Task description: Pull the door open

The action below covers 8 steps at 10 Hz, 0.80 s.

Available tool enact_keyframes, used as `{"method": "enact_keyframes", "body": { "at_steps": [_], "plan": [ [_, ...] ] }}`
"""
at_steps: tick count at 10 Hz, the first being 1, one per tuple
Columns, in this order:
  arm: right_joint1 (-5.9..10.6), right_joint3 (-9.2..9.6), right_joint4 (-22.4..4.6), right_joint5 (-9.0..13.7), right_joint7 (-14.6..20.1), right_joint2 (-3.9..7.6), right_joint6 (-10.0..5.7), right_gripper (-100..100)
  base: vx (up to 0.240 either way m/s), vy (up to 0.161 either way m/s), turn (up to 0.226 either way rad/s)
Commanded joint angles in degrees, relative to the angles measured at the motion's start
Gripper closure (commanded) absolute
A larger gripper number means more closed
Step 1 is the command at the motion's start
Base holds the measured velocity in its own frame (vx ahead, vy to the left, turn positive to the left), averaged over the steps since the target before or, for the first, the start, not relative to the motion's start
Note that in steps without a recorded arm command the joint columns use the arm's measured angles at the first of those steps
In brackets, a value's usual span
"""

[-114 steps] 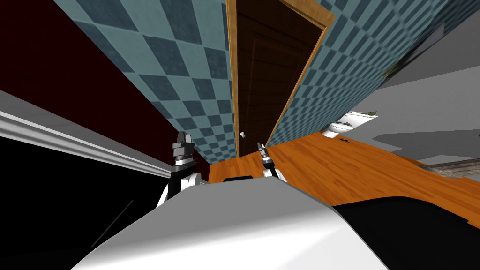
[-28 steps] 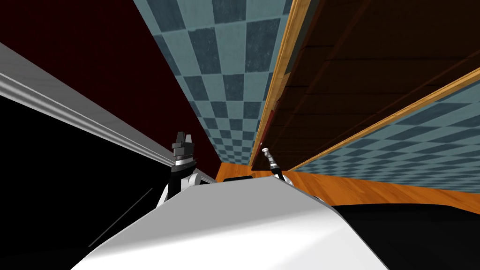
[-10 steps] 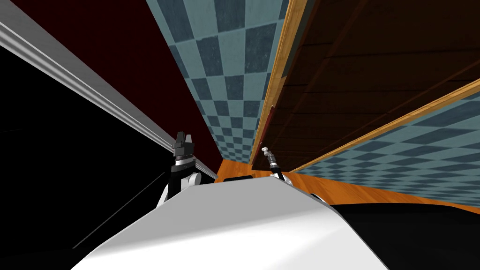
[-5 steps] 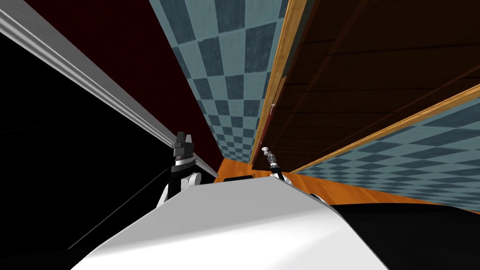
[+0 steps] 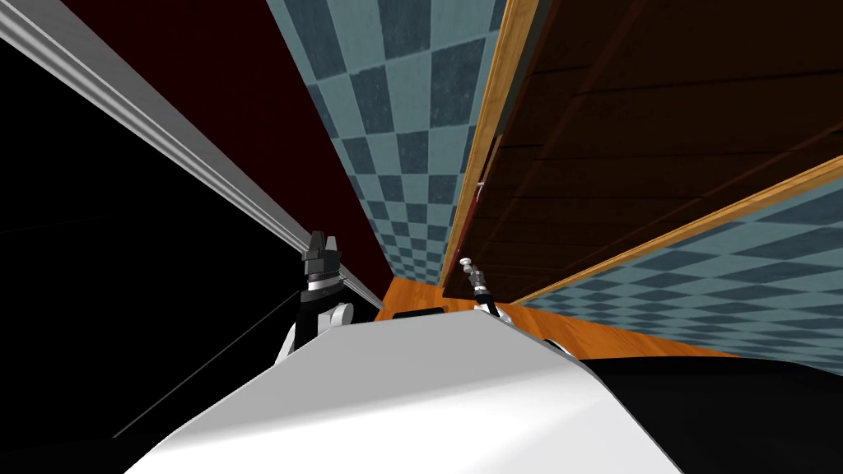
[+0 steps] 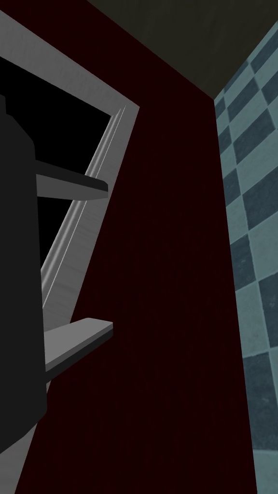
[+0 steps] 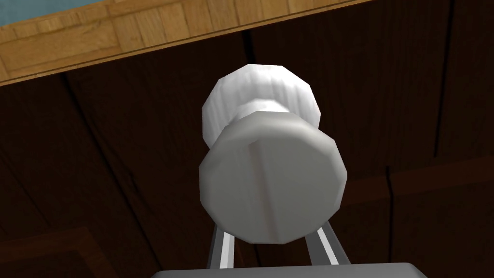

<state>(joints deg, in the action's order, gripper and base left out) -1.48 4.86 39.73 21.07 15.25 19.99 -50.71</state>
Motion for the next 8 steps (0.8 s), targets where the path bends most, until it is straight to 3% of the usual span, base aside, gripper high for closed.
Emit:
{"method": "enact_keyframes", "body": {
  "at_steps": [1,3,8],
  "plan": [
    [0.37,1.03,0.57,0.29,2.86,-0.73,-0.34,100,-0.024,-0.019,0.048],
    [0.37,1.03,0.57,0.29,3.11,-0.73,-0.34,100,-0.022,-0.008,0.017],
    [0.67,1.6,0.49,2.01,10.17,-0.72,-0.15,100,-0.031,-0.013,0.048]
  ]
}}
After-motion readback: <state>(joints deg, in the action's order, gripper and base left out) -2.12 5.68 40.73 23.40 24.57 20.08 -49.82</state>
